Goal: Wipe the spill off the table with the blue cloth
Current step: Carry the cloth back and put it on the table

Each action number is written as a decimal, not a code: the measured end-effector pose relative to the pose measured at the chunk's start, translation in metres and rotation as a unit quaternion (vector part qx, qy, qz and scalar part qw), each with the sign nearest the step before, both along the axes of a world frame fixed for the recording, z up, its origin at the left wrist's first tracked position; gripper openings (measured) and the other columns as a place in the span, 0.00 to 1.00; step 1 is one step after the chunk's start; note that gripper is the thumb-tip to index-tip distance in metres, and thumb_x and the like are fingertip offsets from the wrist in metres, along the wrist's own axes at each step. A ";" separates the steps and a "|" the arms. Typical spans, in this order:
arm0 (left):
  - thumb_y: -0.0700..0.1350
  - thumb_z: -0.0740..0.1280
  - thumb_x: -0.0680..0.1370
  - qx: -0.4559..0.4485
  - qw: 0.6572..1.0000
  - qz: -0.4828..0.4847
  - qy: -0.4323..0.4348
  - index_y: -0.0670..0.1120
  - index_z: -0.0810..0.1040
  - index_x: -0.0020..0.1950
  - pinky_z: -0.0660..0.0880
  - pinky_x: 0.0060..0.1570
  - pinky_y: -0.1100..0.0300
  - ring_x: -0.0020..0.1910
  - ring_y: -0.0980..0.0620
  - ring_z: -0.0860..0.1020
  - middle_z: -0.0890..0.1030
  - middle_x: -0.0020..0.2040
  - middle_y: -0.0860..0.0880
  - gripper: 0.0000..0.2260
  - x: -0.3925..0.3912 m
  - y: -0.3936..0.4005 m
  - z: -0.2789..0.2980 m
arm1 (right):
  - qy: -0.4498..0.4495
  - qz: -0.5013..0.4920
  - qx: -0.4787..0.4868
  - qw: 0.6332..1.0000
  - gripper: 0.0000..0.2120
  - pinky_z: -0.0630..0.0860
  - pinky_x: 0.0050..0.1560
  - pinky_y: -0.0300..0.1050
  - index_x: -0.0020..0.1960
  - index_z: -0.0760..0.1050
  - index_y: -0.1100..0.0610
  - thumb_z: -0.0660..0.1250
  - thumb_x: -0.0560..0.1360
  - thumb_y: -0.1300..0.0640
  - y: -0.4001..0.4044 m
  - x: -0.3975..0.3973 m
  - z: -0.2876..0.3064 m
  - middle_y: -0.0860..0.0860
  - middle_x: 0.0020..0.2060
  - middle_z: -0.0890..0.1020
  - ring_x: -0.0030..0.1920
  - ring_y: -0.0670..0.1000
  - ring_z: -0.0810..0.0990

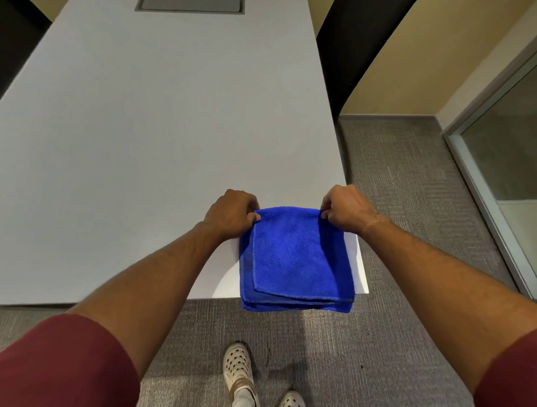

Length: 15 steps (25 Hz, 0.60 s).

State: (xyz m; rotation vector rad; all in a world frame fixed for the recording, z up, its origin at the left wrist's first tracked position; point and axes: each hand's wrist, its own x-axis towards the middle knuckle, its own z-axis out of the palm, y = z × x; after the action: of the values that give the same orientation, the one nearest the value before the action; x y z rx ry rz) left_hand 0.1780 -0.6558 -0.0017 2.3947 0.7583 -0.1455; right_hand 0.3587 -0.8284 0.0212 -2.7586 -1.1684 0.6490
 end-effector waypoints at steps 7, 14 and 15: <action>0.42 0.72 0.74 -0.028 0.999 -0.011 -0.026 0.43 0.83 0.46 0.73 0.38 0.64 0.42 0.51 0.80 0.83 0.43 0.48 0.04 -0.017 0.002 0.041 | 0.020 0.025 0.009 0.999 0.05 0.77 0.46 0.44 0.50 0.85 0.57 0.72 0.76 0.60 -0.009 0.002 0.044 0.52 0.45 0.85 0.42 0.48 0.79; 0.41 0.75 0.72 -0.032 0.998 -0.027 -0.043 0.42 0.85 0.45 0.77 0.40 0.62 0.41 0.54 0.81 0.84 0.40 0.49 0.05 -0.034 -0.005 0.115 | 0.046 0.068 0.013 0.997 0.03 0.76 0.41 0.39 0.45 0.86 0.54 0.75 0.72 0.60 -0.025 -0.005 0.119 0.43 0.35 0.81 0.39 0.43 0.79; 0.42 0.75 0.71 -0.030 0.998 -0.026 -0.049 0.43 0.85 0.45 0.77 0.39 0.63 0.41 0.55 0.81 0.84 0.39 0.49 0.05 -0.036 -0.007 0.126 | 0.049 0.073 0.014 0.996 0.03 0.75 0.40 0.37 0.45 0.86 0.54 0.75 0.72 0.60 -0.029 -0.006 0.130 0.43 0.35 0.82 0.39 0.44 0.80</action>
State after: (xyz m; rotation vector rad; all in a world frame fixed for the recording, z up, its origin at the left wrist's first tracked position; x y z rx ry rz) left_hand 0.1419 -0.6629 0.1241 2.3480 0.6381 -0.0705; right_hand 0.3523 -0.8572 0.1511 -2.6037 -1.3555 0.7649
